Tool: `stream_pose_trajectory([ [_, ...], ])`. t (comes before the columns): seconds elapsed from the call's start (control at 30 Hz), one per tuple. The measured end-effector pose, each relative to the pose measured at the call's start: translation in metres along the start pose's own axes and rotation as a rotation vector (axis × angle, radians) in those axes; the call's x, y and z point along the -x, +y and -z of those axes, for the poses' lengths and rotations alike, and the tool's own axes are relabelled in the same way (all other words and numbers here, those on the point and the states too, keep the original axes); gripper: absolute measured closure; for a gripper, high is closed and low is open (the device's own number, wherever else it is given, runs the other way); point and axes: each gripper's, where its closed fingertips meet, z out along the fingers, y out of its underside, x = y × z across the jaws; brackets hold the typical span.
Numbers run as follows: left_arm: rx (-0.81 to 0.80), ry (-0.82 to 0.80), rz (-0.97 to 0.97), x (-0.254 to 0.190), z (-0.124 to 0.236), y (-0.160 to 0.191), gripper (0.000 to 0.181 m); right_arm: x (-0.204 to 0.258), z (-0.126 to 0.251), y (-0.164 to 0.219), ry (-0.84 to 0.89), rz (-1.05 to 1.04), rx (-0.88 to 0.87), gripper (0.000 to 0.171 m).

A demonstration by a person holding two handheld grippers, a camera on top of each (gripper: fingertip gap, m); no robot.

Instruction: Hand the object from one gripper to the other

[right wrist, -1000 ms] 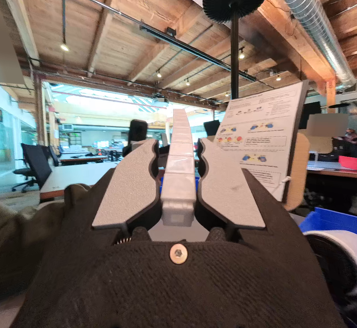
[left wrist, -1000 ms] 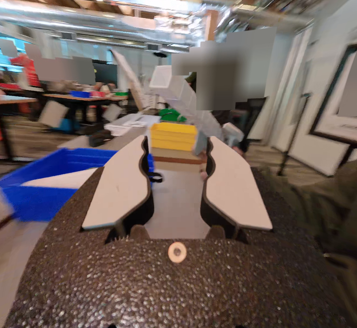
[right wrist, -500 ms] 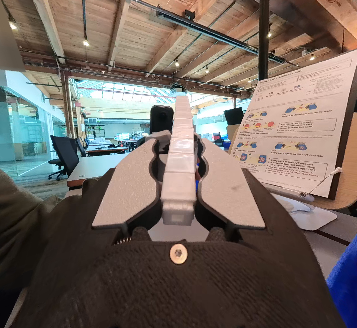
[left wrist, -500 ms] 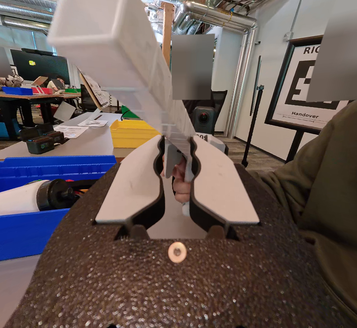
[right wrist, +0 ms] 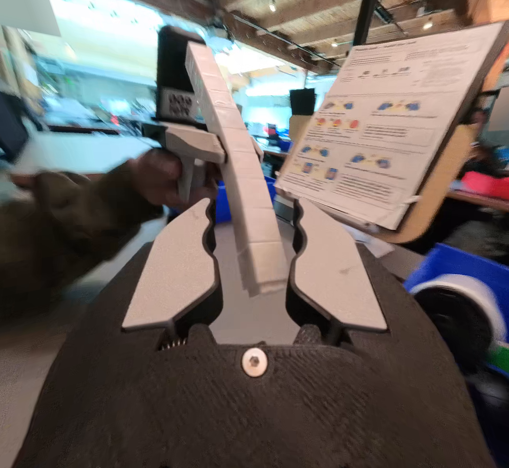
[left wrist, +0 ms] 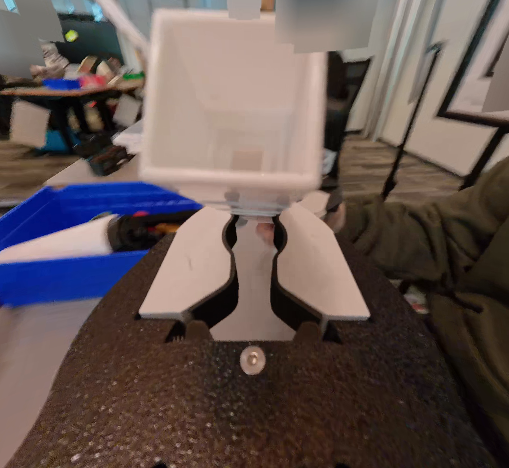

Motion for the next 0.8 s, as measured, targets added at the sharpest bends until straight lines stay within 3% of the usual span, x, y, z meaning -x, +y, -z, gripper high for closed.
stream_pose_trajectory([
  [0.1, 0.276, -0.218, -0.059, 0.027, 0.013, 0.030, 0.159, -0.012, 0.009, 0.000, 0.096, 0.184, 0.120, 0.111],
  [0.2, 0.491, -0.380, -0.152, 0.045, 0.025, 0.051, 0.159, -0.005, 0.008, -0.017, 0.122, 0.226, 0.091, 0.122],
  [0.3, 0.643, -0.409, -0.254, 0.045, 0.020, 0.067, 0.159, 0.006, -0.004, -0.032, 0.169, 0.195, 0.033, 0.130],
  [0.4, 0.726, -0.360, -0.328, 0.038, 0.005, 0.082, 0.159, 0.016, -0.016, -0.018, 0.177, 0.232, 0.115, 0.129],
  [0.63, 0.695, -0.299, -0.335, 0.028, -0.013, 0.088, 0.159, 0.004, -0.017, 0.000, 0.247, 0.314, 0.215, 0.142],
  [0.73, 0.559, -0.316, -0.361, 0.030, -0.017, 0.072, 0.158, -0.003, -0.010, -0.017, 0.278, 0.230, 0.096, 0.142],
  [0.8, 0.467, -0.281, -0.331, 0.025, -0.019, 0.062, 0.147, -0.010, 0.000, -0.036, 0.287, 0.128, -0.030, 0.142],
])
